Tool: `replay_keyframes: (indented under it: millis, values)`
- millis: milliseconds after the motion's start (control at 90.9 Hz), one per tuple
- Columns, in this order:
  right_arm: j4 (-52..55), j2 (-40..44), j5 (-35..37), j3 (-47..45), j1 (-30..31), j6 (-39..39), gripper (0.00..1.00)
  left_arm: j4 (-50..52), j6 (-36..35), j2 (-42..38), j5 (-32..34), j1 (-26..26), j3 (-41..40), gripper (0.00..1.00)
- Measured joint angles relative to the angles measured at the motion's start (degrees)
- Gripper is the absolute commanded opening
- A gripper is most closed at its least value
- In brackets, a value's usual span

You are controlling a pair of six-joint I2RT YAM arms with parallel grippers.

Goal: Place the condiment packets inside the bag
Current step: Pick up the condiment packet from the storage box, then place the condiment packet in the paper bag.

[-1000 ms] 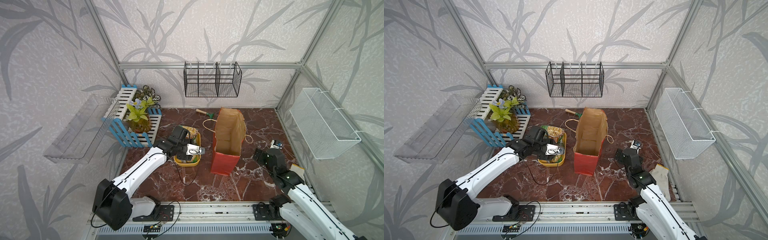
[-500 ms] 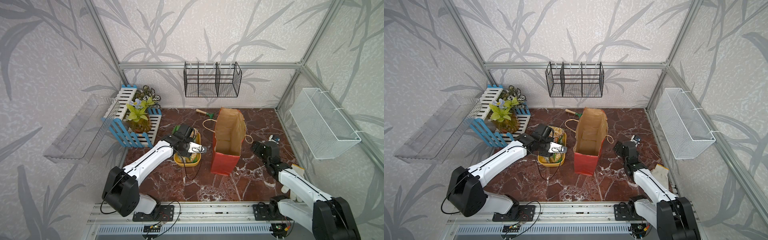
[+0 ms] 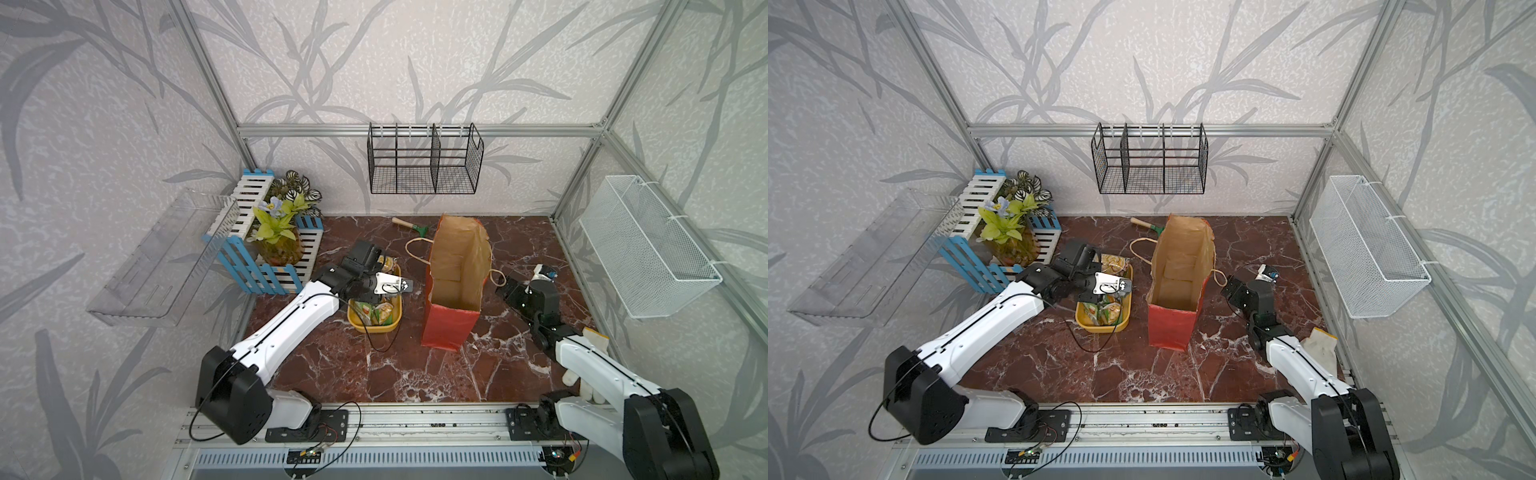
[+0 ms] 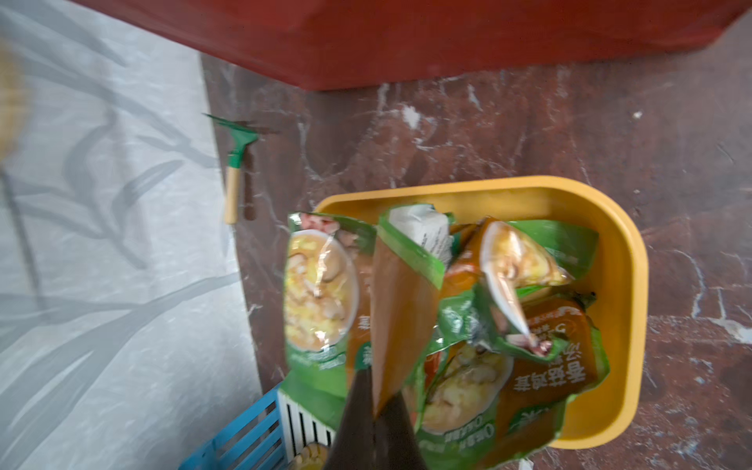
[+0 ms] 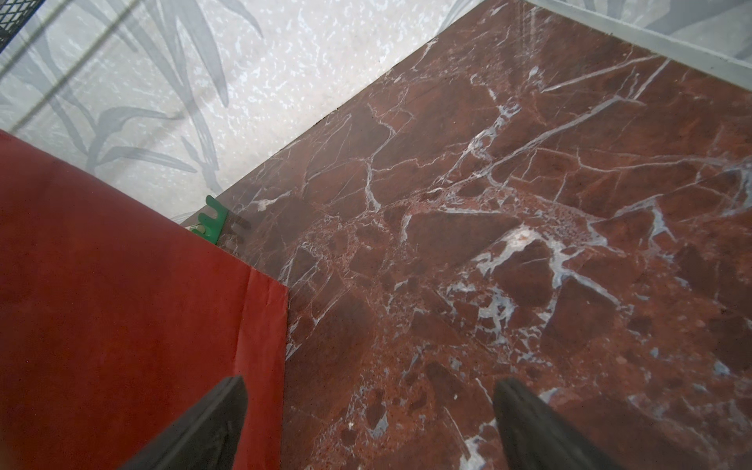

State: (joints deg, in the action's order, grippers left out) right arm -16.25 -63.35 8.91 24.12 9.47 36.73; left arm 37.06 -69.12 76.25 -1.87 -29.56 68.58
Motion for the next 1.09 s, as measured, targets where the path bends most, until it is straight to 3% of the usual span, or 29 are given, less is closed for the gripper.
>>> replay_keyframes:
  millis: [242, 616, 803, 1089]
  values:
    - [-0.20, -0.11, -0.68, 0.00, 0.00, 0.28, 0.99, -2.43, 5.75, -6.40, 0.50, 0.07, 11.26, 0.00]
    - [-0.17, -0.11, -1.49, 0.00, 0.00, 0.35, 0.99, -7.10, 25.77, -2.95, -5.27, -0.98, 30.82, 0.00]
    - [-0.17, -0.07, -1.49, 0.00, 0.00, 0.35, 0.99, -7.56, 33.81, 3.72, -6.78, -7.63, 41.68, 0.00]
    - [-0.09, 0.26, -1.95, 0.00, 0.00, 0.37, 0.99, -7.63, 36.89, 16.94, -2.54, -18.25, 50.38, 0.00]
